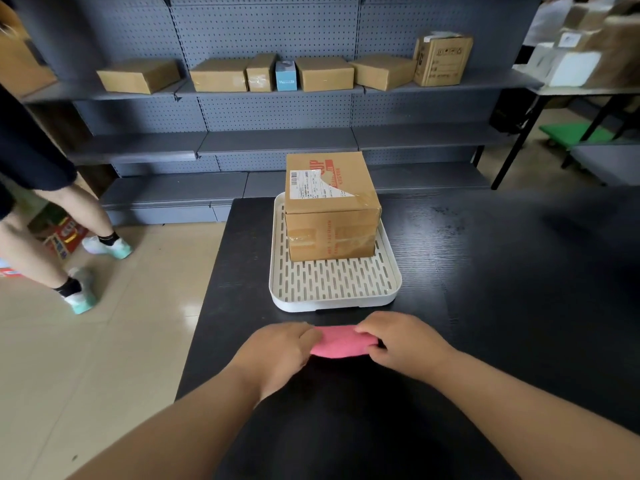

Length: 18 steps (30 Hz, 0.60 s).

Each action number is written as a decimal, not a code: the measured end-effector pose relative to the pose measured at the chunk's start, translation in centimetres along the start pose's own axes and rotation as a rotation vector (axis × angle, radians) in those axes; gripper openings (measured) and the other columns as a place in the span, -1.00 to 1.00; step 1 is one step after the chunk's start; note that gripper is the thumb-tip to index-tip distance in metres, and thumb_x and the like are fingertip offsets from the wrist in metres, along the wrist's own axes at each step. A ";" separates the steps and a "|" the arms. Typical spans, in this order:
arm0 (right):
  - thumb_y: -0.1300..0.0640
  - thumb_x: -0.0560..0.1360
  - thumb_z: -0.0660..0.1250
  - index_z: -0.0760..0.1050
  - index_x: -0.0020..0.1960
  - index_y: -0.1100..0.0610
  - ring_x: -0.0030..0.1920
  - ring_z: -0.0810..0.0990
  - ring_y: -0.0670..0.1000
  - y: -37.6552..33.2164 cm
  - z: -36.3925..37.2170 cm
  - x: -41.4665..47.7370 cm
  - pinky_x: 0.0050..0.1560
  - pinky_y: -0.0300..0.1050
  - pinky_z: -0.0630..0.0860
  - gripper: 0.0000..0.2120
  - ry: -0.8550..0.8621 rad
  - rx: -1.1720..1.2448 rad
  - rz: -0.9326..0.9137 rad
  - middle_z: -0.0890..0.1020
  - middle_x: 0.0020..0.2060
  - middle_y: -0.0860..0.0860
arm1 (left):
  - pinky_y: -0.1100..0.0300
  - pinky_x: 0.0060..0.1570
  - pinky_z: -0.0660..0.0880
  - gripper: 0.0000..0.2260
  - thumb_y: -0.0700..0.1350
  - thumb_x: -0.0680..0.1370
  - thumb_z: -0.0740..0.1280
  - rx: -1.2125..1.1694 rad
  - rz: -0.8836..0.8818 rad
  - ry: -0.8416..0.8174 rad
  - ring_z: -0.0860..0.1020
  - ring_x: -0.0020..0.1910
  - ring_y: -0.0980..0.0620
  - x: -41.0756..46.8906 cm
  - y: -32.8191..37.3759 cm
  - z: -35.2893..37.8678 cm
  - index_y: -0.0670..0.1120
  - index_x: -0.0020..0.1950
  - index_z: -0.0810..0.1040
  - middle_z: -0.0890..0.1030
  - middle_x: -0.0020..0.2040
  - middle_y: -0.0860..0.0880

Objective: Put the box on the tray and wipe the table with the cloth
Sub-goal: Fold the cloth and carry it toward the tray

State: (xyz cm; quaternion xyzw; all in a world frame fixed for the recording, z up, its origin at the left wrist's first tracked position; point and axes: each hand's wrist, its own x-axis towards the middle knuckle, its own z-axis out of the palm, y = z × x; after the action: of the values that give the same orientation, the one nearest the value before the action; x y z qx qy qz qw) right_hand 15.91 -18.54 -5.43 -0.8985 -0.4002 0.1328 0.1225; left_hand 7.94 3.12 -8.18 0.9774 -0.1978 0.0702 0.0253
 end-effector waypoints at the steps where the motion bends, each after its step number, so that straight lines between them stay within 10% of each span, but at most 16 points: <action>1: 0.14 0.52 0.18 0.50 0.22 0.05 0.13 0.52 -0.06 0.2 -0.8 0.3 0.14 -0.18 0.45 -0.70 0.038 0.002 0.004 0.57 0.14 -0.06 | 0.30 -0.55 0.43 -0.75 -0.22 0.19 0.53 -0.004 -0.012 0.033 0.50 -0.47 0.06 0.5 -0.4 -0.6 -0.05 -0.20 0.57 0.56 -0.37 0.06; 18: 0.25 0.45 0.34 0.58 0.08 0.16 -0.02 0.61 0.08 4.8 -3.3 8.5 -0.14 -0.07 0.53 -0.79 0.288 -0.120 -0.040 0.66 -0.04 0.04 | 0.24 -0.48 0.45 -0.59 -0.25 0.09 0.58 0.127 -0.118 0.097 0.59 -0.38 0.01 9.6 -6.5 0.6 -0.05 -0.11 0.63 0.62 -0.28 0.06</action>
State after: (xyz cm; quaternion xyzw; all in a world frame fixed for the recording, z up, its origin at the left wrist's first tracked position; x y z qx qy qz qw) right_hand 25.77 -15.63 -5.13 -0.9056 -0.4037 -0.0242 0.1275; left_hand 19.32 5.36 -7.51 0.9825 -0.1337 0.1280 -0.0231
